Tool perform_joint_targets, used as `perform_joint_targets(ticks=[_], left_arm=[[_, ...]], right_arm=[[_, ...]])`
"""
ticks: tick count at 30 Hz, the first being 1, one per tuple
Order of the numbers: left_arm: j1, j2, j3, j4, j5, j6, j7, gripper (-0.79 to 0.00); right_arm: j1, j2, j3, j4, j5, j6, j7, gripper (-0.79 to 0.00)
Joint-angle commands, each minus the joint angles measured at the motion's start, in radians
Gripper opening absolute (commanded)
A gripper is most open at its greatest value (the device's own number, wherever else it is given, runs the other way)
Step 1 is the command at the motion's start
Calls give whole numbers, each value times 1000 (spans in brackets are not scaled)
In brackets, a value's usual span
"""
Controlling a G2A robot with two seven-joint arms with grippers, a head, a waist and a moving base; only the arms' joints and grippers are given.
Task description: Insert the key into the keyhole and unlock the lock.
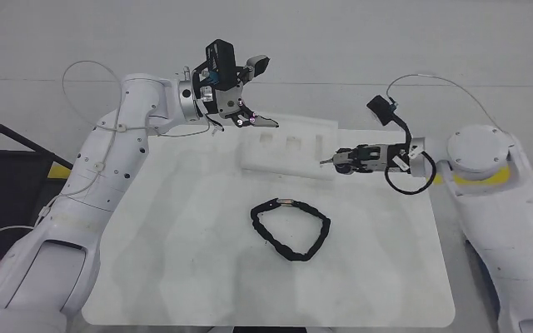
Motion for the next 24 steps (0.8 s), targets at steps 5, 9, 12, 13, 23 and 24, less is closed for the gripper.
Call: perform_joint_targets(ticks=[5,9,12,13,23,24], left_arm=[[0,0,0,0,0,0,0,0],[0,0,0,0,0,0,0,0],[0,0,0,0,0,0,0,0],[0,0,0,0,0,0,0,0],[0,0,0,0,0,0,0,0],[0,0,0,0,0,0,0,0]], right_arm=[[-101,29,179,-74,133,-44,54,-785],[-150,38,256,-104,205,-74,34,-785],[-172,42,287,-117,250,-77,17,-785],[-178,43,292,-120,264,-79,15,-785],[-185,47,306,-121,290,-95,10,-785],[-185,47,306,-121,290,-95,10,-785]])
